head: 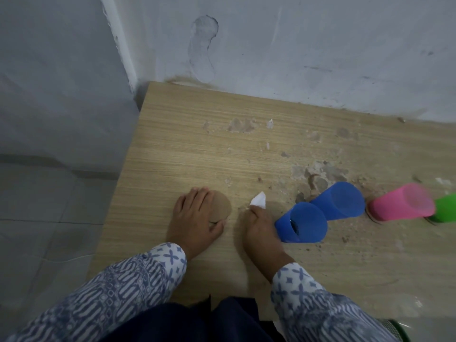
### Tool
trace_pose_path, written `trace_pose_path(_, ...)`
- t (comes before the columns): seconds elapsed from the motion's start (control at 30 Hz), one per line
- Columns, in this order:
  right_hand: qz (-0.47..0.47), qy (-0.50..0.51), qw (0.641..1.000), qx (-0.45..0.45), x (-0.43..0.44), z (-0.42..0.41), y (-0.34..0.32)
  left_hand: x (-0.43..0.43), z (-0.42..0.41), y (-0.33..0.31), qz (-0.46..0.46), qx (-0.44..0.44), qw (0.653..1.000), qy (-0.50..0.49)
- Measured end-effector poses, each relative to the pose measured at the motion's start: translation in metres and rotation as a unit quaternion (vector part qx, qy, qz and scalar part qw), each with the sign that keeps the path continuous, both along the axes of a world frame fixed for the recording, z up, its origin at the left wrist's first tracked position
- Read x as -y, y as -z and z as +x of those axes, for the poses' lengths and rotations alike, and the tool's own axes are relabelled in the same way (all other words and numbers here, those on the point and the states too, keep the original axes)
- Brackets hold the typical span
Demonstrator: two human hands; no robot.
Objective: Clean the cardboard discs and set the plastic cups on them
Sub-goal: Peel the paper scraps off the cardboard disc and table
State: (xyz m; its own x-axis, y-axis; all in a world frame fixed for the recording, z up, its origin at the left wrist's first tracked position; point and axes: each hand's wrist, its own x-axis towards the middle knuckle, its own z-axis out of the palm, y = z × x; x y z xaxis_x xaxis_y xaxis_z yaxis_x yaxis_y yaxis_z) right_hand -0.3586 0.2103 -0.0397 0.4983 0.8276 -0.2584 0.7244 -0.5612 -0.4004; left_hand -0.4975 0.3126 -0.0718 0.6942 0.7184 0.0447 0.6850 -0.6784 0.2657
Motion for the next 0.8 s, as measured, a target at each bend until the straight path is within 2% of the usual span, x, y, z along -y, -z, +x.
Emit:
trace_pose_path(0.13,-0.05,-0.08,0.996,0.002,0.0,-0.013,-0.013,0.0,0.0,0.0,-0.007,-0.003,1.0,0.003)
trace_pose_path(0.2,-0.048,-0.069,0.996,-0.01,0.004,-0.016,-0.015,0.001,-0.001,0.0,-0.011,-0.001,1.0,0.005)
trace_pose_path(0.37,0.067,0.063,0.986,-0.142,0.007,-0.013,-0.036,-0.002,-0.005,0.0,-0.055,0.043,0.998,0.01)
trace_pose_path(0.43,0.129,0.146,0.951,-0.242,0.007,-0.014,-0.049,-0.004,-0.006,-0.003,-0.088,0.093,0.992,0.001)
trace_pose_path(0.53,0.187,0.221,0.867,-0.406,0.0,-0.012,-0.068,-0.004,-0.002,-0.017,-0.159,0.186,0.969,-0.017)
trace_pose_path(0.63,0.221,0.241,0.805,-0.496,-0.009,-0.007,-0.079,-0.001,0.01,-0.042,-0.273,0.273,0.922,0.008)
trace_pose_path(0.73,0.249,0.267,0.736,-0.57,-0.014,-0.001,-0.085,0.0,0.022,-0.067,-0.374,0.293,0.88,0.016)
trace_pose_path(0.8,0.267,0.282,0.699,-0.6,-0.016,0.002,-0.09,0.0,0.027,-0.081,-0.439,0.315,0.841,-0.024)
